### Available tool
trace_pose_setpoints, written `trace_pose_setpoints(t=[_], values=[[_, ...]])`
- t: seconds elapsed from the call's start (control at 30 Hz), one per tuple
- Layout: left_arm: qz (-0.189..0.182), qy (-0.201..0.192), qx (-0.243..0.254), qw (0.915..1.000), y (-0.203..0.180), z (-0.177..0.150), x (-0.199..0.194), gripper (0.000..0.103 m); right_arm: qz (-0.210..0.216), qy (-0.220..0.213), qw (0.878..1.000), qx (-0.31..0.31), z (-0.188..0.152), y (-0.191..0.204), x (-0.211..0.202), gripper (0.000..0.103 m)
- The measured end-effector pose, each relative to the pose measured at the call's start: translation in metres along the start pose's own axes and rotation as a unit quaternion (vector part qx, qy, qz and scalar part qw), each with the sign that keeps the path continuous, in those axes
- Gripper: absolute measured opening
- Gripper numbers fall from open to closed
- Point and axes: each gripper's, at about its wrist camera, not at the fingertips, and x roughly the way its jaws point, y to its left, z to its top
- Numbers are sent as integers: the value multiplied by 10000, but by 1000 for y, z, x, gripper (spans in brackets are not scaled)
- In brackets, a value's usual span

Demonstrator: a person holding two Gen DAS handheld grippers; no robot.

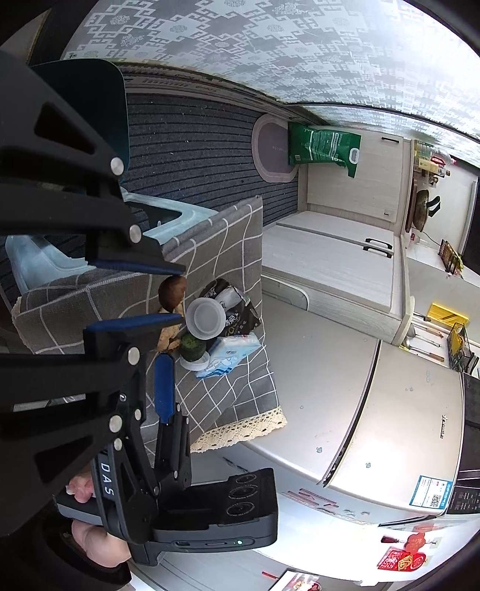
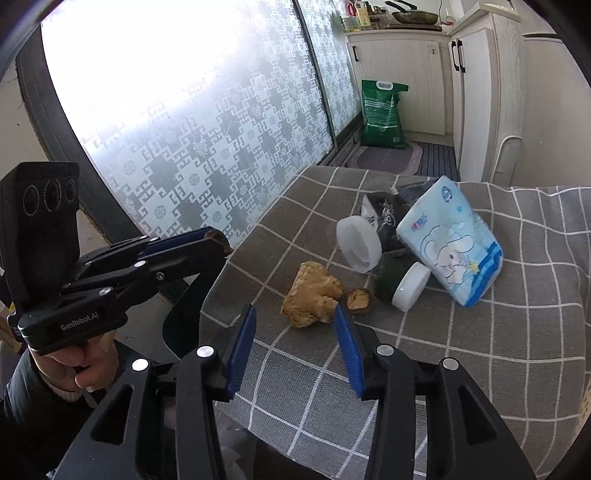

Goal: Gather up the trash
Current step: 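Grasp the brown nut shell with the left tool while the right tool grasps the bread chunk, then carry the nut shell and bread chunk over the teal bin and release both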

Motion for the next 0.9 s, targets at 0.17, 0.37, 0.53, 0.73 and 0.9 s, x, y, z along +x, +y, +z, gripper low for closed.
trace_pose_setpoints(t=[0.17,0.37,0.53,0.73,0.9], values=[[28,-56,15,10000,5,-1,-7,22,-107,27,9997,201,3,-3,8,47],[227,-217,-230,9992,25,-2,-20,22,-143,3,9989,446,7,-5,18,43],[562,-60,-429,9975,47,-13,-18,22,-322,-19,9984,457,9,-6,18,34],[918,293,-557,9938,72,-33,-10,22,-346,-161,9986,375,12,2,7,34],[1217,640,-603,9887,91,-52,-2,22,-321,-220,9990,212,16,17,6,34]])
